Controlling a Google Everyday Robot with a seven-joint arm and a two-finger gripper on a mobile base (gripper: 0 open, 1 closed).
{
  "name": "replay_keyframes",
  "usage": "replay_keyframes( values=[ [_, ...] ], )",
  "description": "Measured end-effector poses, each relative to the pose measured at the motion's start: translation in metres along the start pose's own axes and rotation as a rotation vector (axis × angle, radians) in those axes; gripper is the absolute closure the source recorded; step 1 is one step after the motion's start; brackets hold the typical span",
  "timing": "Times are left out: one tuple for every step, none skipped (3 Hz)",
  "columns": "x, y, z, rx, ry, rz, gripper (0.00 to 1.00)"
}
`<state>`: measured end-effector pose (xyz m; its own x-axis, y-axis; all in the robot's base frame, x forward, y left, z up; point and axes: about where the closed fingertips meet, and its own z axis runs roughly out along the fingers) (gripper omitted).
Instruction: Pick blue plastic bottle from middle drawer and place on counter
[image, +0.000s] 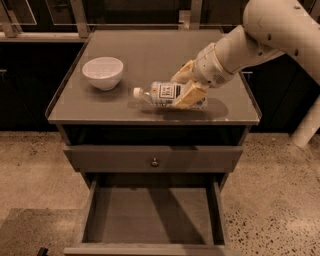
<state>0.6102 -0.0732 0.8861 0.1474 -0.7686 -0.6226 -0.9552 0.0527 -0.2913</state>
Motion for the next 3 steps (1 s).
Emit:
replay_keyframes(
  values=[
    [0.0, 0.0, 0.0, 0.0, 0.0, 0.0, 0.11],
    [0.0, 0.0, 0.0001, 0.0, 0.0, 0.0, 0.0],
    [0.0, 0.0, 0.0001, 0.0, 0.0, 0.0, 0.0]
  ],
)
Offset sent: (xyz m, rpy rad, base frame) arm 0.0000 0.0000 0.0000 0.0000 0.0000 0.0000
